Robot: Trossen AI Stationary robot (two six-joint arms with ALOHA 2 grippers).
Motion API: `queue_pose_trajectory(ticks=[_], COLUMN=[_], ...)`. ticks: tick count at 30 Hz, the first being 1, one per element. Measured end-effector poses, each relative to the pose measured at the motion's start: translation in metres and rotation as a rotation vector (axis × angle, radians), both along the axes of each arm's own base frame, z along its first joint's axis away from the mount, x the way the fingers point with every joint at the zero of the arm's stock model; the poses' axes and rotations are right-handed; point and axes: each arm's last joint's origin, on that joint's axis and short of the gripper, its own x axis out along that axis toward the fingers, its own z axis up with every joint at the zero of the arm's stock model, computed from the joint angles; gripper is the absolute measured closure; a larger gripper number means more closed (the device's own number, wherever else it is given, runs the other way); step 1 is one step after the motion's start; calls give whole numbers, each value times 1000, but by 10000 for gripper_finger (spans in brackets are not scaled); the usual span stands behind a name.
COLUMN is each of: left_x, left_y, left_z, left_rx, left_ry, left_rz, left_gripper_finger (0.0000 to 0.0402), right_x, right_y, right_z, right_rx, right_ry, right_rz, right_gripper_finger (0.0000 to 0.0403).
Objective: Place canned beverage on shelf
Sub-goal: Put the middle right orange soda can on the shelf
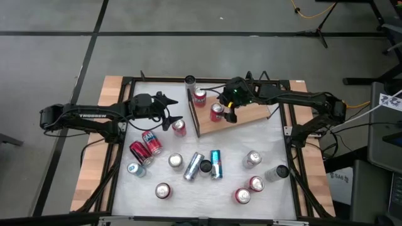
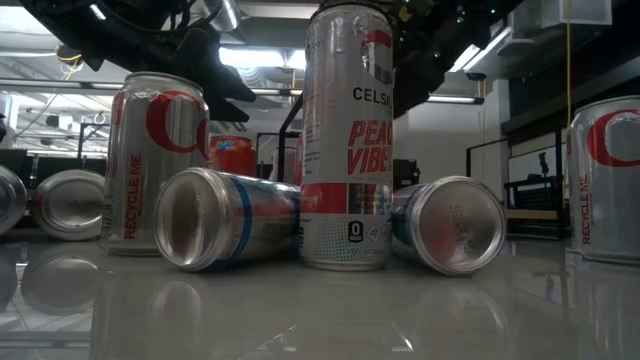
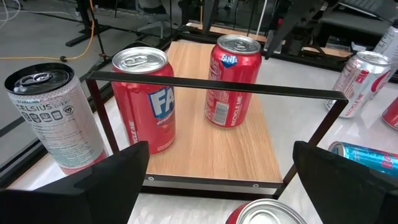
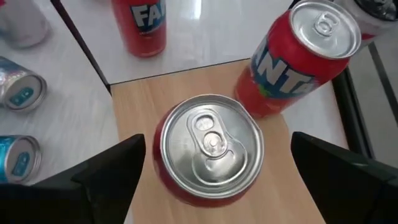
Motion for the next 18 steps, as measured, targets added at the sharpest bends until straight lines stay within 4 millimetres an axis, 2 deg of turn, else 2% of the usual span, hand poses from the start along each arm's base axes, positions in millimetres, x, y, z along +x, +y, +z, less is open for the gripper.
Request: queue_pose_trajectory(ticks=[12,18], left_x=[0,0], left_y=[0,0], left_z=[0,0], left_rx=[-1,0], left_ry=[-1,-1], left_rz=[1,2], left_gripper_finger=[13,13], right_x=[6,6], right_y=[-2,-2], right_z=[-18,-16], right_rx=[10,6], right_ry=[78,65], right_rz=[25,27], right_gripper_finger=[13,64])
